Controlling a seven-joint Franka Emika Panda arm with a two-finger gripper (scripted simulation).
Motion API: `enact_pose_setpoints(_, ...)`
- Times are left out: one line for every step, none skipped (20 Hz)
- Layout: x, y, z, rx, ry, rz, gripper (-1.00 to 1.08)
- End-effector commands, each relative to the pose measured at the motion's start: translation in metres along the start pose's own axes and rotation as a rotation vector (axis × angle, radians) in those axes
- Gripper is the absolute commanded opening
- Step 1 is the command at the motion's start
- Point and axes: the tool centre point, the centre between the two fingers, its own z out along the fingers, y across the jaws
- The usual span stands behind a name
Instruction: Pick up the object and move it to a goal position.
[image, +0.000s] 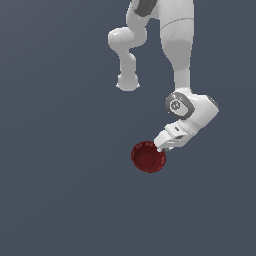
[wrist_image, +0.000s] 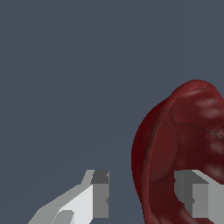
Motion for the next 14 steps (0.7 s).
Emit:
enact_pose_setpoints(-0.001, 0.001, 0.011, -0.001, -0.003, 0.001, 0.28)
enact_pose_setpoints(-0.001, 0.001, 0.016, -0.001, -0.003, 0.001, 0.28)
enact_pose_setpoints(-0.002, 0.002, 0.02, -0.002, -0.004, 0.001, 0.28)
enact_pose_setpoints(-0.002, 0.002, 0.022, -0.002, -0.004, 0.001, 0.28)
enact_pose_setpoints(-0.002, 0.002, 0.024, -0.002, -0.004, 0.001, 0.28)
enact_pose_setpoints(-0.002, 0.002, 0.024, -0.002, -0.004, 0.001, 0.28)
enact_pose_setpoints(-0.002, 0.002, 0.024, -0.002, -0.004, 0.001, -1.0)
enact_pose_setpoints(-0.002, 0.002, 0.024, -0.002, -0.004, 0.001, -1.0)
enact_pose_setpoints(-0.002, 0.002, 0.024, -0.002, -0.004, 0.001, -1.0)
enact_pose_setpoints(-0.002, 0.002, 0.024, -0.002, -0.004, 0.001, -1.0)
enact_pose_setpoints(-0.002, 0.002, 0.024, -0.002, -0.004, 0.001, -1.0)
enact_pose_setpoints(-0.002, 0.002, 0.024, -0.002, -0.004, 0.001, -1.0)
enact_pose_setpoints(-0.002, 0.002, 0.024, -0.002, -0.004, 0.001, -1.0)
enact_pose_setpoints(-0.002, 0.002, 0.024, -0.002, -0.004, 0.001, -1.0)
